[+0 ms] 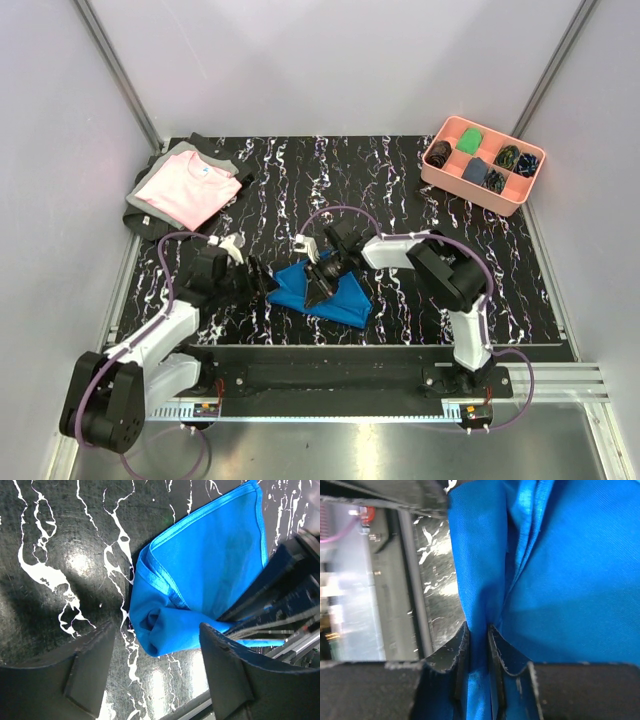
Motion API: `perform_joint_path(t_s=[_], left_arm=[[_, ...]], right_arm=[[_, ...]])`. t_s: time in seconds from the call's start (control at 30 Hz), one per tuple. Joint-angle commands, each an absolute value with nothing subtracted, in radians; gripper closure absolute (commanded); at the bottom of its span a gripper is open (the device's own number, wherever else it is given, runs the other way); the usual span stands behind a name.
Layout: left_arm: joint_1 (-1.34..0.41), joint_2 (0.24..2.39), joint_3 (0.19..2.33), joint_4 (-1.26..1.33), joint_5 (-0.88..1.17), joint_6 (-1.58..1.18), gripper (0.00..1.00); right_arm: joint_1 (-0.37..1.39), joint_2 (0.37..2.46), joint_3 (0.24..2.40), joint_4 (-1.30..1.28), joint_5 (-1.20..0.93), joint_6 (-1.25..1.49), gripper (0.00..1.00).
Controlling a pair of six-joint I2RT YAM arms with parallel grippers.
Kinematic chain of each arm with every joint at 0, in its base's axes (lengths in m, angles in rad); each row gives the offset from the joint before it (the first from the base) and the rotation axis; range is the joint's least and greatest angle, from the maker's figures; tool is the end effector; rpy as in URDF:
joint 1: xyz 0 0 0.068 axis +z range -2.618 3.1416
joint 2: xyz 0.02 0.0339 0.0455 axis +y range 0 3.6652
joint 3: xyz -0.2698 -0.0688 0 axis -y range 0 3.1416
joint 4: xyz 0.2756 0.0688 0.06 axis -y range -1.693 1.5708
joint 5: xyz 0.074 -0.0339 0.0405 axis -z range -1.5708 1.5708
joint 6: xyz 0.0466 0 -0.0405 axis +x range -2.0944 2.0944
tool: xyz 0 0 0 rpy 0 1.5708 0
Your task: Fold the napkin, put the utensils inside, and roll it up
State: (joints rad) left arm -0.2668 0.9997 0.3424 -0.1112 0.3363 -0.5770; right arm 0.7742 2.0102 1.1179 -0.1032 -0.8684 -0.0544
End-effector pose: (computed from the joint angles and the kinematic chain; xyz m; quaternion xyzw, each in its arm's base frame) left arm 0.2022 -0.0712 0.1376 -0.0756 0.9068 -0.2982 0.2881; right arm 0.2691 0.3128 0.0934 -0.4594 0.7483 0.4682 0.0988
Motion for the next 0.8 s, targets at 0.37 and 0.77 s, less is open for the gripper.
perform_joint_path(t_s=[0.37, 0.77], left_arm=[[-0.311, 1.015, 0.291, 0.032, 0.365, -0.561, 0.25], [-0.313, 1.123, 0.259, 0.216, 0.457, -0.557, 0.41]], right_arm=[[0.666, 2.284, 1.305, -0.419, -1.135, -0.02, 0.79], [0.64, 2.393, 1.404, -0.508, -1.19, -0.018, 0.8]])
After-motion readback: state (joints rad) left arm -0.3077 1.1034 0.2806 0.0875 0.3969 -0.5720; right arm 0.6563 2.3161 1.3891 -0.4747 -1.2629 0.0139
